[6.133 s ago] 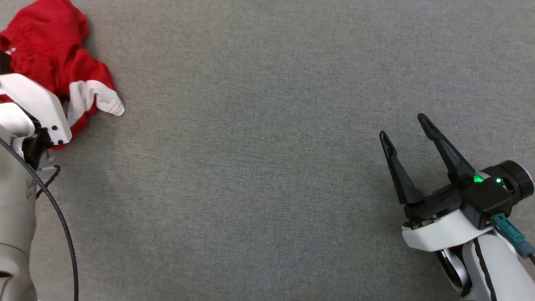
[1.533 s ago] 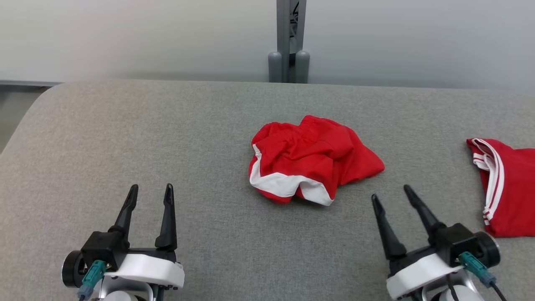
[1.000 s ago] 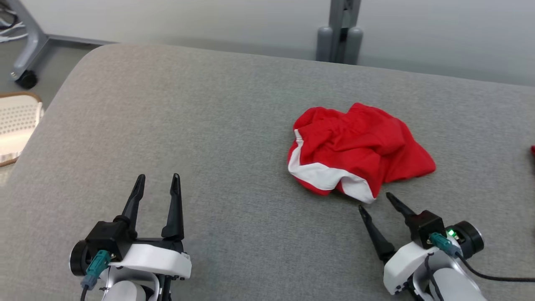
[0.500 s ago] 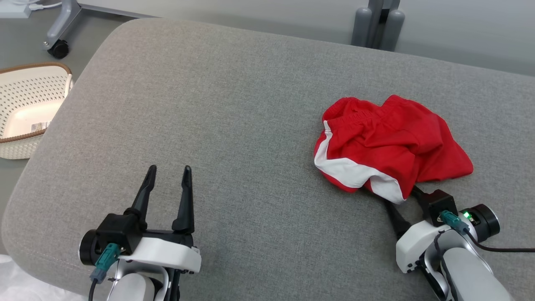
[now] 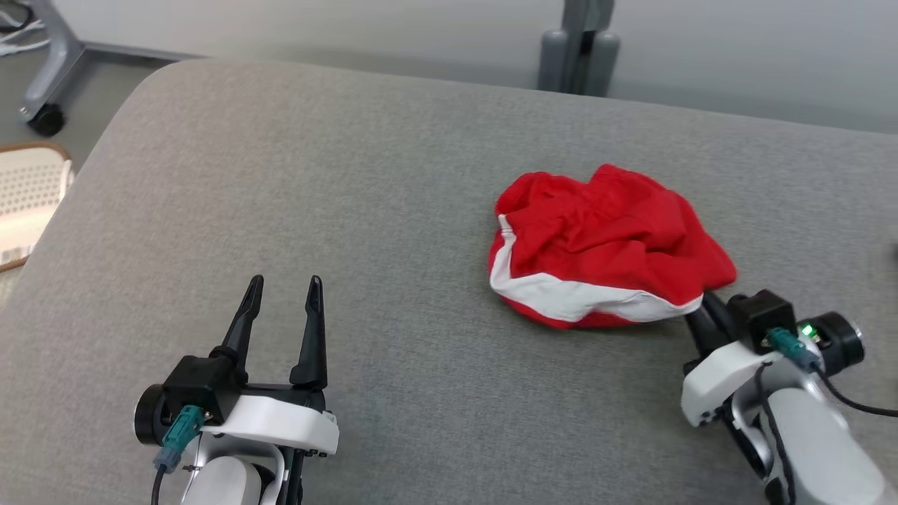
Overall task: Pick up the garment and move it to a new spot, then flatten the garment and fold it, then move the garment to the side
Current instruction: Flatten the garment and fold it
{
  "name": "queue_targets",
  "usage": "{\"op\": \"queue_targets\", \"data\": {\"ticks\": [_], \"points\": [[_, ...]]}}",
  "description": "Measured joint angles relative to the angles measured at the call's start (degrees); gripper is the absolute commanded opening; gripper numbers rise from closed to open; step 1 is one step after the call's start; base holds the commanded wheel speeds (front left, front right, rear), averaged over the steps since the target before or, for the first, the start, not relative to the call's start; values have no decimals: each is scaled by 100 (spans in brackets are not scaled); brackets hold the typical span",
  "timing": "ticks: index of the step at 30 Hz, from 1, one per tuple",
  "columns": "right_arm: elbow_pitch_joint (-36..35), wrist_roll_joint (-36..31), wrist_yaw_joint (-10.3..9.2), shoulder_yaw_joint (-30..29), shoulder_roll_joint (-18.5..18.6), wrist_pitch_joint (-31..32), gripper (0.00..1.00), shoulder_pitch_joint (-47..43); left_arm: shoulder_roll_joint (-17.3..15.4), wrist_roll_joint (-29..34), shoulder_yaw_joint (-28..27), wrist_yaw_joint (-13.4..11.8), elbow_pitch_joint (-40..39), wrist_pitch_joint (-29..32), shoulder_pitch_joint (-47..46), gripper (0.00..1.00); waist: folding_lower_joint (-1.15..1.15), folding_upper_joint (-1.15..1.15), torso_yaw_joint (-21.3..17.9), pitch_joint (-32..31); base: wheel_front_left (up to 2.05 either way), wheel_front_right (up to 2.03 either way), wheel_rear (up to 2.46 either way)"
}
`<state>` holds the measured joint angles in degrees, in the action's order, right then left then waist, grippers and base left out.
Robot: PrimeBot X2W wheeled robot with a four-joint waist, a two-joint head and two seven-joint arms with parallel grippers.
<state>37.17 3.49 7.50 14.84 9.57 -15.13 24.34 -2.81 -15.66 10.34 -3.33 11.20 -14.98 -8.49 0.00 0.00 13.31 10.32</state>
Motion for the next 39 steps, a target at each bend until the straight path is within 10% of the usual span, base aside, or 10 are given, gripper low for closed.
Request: {"op": "queue_targets", "data": {"ticks": [14, 26, 27, 28, 39], "points": [[-1763, -528, 0, -950, 292, -1, 0, 415, 0, -103, 20, 29, 77, 0, 124, 100, 0, 0, -750, -511, 0, 0, 0], [-477, -511, 0, -936, 363, 684, 0, -1077, 2, -105, 93, 62, 160, 0, 160, 100, 0, 0, -978, -544, 0, 0, 0], [-358, -435, 0, -976, 324, 733, 71, -1154, -2, -102, 80, 75, 170, 0, 163, 100, 0, 0, -1005, -544, 0, 0, 0], [-260, -412, 0, -981, 313, 755, 100, -1220, -2, -92, 73, 76, 183, 0, 165, 100, 0, 0, -1033, -546, 0, 0, 0], [-409, -104, 0, -1085, 180, 689, 100, -1107, 2, 13, 69, 133, 242, -1, 113, 100, 0, 0, -1396, -583, 0, 0, 0]]}}
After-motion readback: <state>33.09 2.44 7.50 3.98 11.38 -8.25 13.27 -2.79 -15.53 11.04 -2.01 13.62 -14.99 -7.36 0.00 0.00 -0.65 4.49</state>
